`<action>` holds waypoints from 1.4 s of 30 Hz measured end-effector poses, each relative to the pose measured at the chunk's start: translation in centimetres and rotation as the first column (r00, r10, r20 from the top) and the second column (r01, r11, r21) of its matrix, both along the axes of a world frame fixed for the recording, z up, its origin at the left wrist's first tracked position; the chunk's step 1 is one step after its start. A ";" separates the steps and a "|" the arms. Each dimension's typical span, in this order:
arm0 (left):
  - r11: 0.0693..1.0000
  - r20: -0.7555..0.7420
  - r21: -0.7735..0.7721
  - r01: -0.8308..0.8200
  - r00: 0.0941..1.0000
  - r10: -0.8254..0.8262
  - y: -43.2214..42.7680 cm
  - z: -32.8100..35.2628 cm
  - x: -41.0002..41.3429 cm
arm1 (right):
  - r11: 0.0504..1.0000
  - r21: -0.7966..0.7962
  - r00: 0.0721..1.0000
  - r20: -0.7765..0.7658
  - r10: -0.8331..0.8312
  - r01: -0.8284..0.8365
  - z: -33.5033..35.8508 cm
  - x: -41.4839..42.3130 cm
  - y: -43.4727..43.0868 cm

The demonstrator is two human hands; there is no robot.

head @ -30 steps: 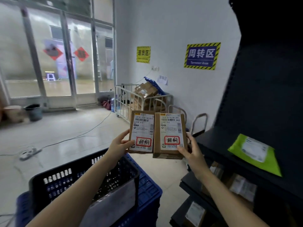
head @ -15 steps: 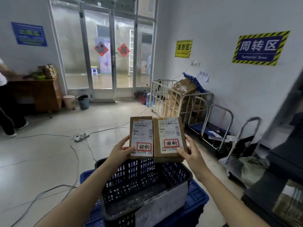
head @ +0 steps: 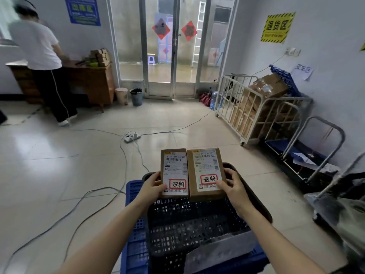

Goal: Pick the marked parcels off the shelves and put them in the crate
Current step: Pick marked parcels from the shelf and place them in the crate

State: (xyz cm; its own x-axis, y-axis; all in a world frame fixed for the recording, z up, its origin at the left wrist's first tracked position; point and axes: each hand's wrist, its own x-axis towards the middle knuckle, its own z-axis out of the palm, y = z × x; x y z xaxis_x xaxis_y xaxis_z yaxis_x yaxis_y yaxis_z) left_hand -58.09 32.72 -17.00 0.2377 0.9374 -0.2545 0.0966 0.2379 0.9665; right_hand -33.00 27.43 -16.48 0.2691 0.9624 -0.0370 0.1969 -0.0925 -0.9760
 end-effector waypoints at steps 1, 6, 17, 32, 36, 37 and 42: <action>1.000 -0.017 -0.015 -0.009 1.000 0.009 0.3 -0.6 0.0 | 1.000 -0.014 1.000 -0.003 -0.003 0.003 -0.7 0.2 0.5; 0.991 -0.130 -0.108 -0.080 0.989 0.066 3.3 -5.0 1.3 | 0.990 -0.129 0.998 -0.007 0.065 -0.065 -5.6 1.9 5.4; 0.928 -0.361 -0.322 -0.190 0.930 0.065 7.9 -16.7 4.6 | 0.855 -0.452 0.966 -0.068 0.249 -0.253 -18.5 4.7 12.7; 0.806 -0.431 -0.513 -0.296 0.901 0.057 10.9 -26.9 5.4 | 0.702 -0.617 0.933 -0.195 0.301 -0.355 -29.9 3.0 16.7; 0.768 -0.512 -0.508 -0.389 0.854 0.094 11.1 -28.1 4.1 | 0.677 -0.634 0.927 -0.226 0.300 -0.374 -31.4 1.1 16.9; 0.757 -0.530 -0.508 -0.410 0.842 0.101 11.3 -28.3 3.9 | 0.676 -0.636 0.928 -0.226 0.297 -0.372 -31.7 0.7 16.9; 0.737 -0.540 -0.529 -0.422 0.836 0.091 11.7 -29.8 3.9 | 0.683 -0.640 0.933 -0.192 0.303 -0.353 -32.8 0.3 16.6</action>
